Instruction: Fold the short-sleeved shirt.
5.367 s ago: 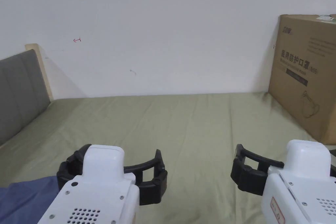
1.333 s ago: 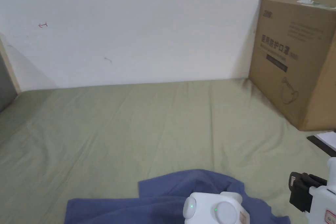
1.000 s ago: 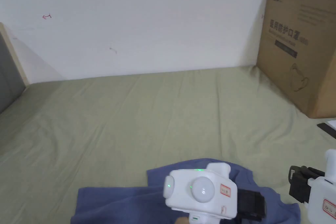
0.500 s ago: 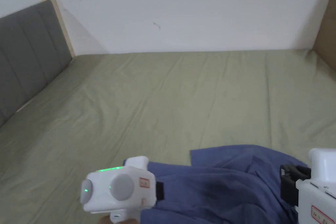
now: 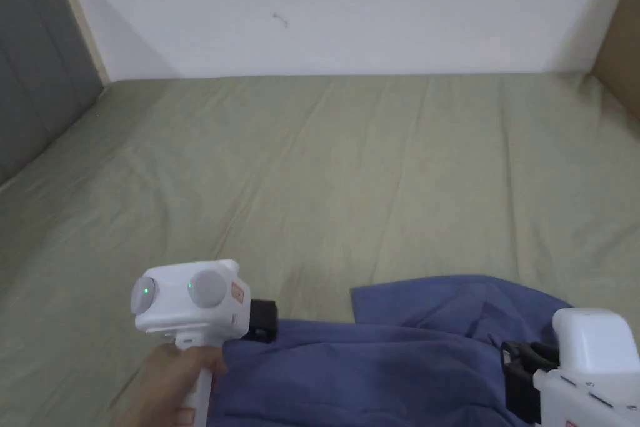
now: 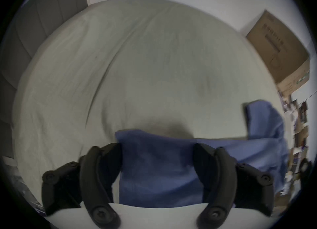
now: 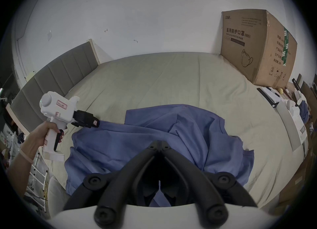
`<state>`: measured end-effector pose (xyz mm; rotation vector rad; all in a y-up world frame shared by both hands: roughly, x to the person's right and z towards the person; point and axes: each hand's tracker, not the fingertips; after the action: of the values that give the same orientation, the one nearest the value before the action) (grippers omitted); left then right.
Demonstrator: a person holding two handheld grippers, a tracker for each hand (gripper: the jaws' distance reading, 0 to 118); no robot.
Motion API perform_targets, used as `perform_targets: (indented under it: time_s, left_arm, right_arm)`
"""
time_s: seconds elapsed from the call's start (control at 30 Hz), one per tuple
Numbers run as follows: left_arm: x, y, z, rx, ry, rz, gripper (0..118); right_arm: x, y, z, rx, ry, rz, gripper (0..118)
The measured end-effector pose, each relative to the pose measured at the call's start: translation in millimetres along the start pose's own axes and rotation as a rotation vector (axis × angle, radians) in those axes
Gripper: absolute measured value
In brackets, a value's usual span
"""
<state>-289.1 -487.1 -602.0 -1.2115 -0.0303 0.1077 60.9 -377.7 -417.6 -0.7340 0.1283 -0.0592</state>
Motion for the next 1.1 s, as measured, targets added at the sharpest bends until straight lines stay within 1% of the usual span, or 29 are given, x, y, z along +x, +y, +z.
perform_targets:
  time_s: [0.03, 0.07, 0.1, 0.13, 0.17, 0.2, 0.27, 0.33, 0.37, 0.4, 0.43, 0.47, 0.5, 0.53, 0.57, 0.6, 0.63, 0.67, 0.73, 0.8, 0.83, 0.9, 0.93, 0.97, 1.0, 1.07, 1.1]
  left_arm:
    - [4, -5, 4, 0.053, 0.033, -0.021, 70]
    - [9, -8, 9, 0.074, 0.035, -0.032, 56]
    - [10, -9, 13, 0.090, 0.047, -0.052, 39]
    - [10, -10, 15, 0.093, 0.062, -0.062, 10]
    - [9, -9, 17, 0.091, 0.082, -0.071, 1]
    - [7, -7, 21, 0.086, 0.089, -0.062, 1]
    - [2, -7, 25, 0.066, 0.026, -0.005, 1]
    - [2, -8, 38, 0.095, 0.011, -0.010, 1]
    - [2, -10, 45, 0.107, 0.006, -0.013, 1]
    - [3, -12, 53, 0.124, -0.001, -0.015, 1]
    - [3, -14, 58, 0.133, -0.007, -0.025, 1]
    - [4, -15, 67, 0.138, -0.013, -0.028, 1]
    - [3, -17, 72, 0.152, -0.022, -0.018, 1]
    - [2, -18, 75, 0.158, -0.029, -0.010, 1]
    - [0, -19, 78, 0.160, -0.033, -0.005, 1]
    - [0, -19, 80, 0.167, -0.034, -0.007, 1]
    - [0, -20, 81, 0.169, -0.033, -0.009, 1]
    - [0, -21, 83, 0.170, -0.026, -0.010, 1]
    - [0, -21, 85, 0.165, -0.029, -0.016, 1]
    - [-2, -21, 86, 0.167, -0.045, -0.006, 1]
    - [-3, -21, 87, 0.167, -0.048, -0.001, 1]
    - [-2, -18, 84, 0.169, -0.045, 0.003, 1]
    - [-2, -17, 81, 0.164, -0.042, 0.004, 1]
    - [-2, -15, 78, 0.149, -0.039, -0.002, 1]
    - [1, -14, 77, 0.137, -0.031, -0.009, 1]
    - [2, -16, 78, 0.144, -0.025, -0.022, 1]
    - [2, -16, 79, 0.144, -0.027, -0.021, 1]
  right_arm:
    - [1, -1, -1, -0.008, 0.002, 0.003, 0]
    - [2, -1, -2, -0.013, 0.005, 0.009, 0]
    - [4, 0, -5, -0.017, 0.007, 0.012, 0]
    - [5, 1, -8, -0.025, 0.007, 0.015, 0]
    - [6, 2, -10, -0.030, 0.007, 0.019, 0]
    - [6, 5, -12, -0.031, 0.004, 0.025, 0]
    - [8, 13, -15, -0.035, 0.011, 0.059, 0]
    - [15, 29, -19, -0.048, 0.062, 0.072, 0]
    - [22, 40, -23, -0.046, 0.116, 0.071, 0]
    - [29, 53, -29, -0.067, 0.143, 0.076, 0]
    - [34, 67, -36, -0.077, 0.140, 0.121, 7]
    - [38, 78, -45, -0.067, 0.133, 0.171, 25]
    - [45, 90, -59, -0.084, 0.148, 0.216, 53]
    - [50, 100, -75, -0.127, 0.155, 0.245, 91]
    - [56, 112, -95, -0.157, 0.165, 0.269, 105]
    - [63, 121, -115, -0.187, 0.192, 0.299, 108]
    - [68, 127, -135, -0.226, 0.195, 0.310, 106]
    - [72, 131, -156, -0.279, 0.155, 0.308, 106]
    - [79, 132, -195, -0.364, 0.108, 0.335, 106]
    - [84, 129, -230, -0.427, 0.104, 0.378, 104]
    - [85, 127, -240, -0.444, 0.077, 0.345, 97]
    - [90, 119, -263, -0.495, 0.133, 0.287, 84]
    - [91, 112, -273, -0.543, 0.162, 0.240, 85]
    - [90, 106, -275, -0.520, 0.126, 0.255, 85]
    - [89, 107, -270, -0.493, 0.137, 0.284, 82]
    - [85, 113, -259, -0.499, 0.120, 0.280, 58]
    - [81, 111, -254, -0.491, 0.112, 0.294, 43]
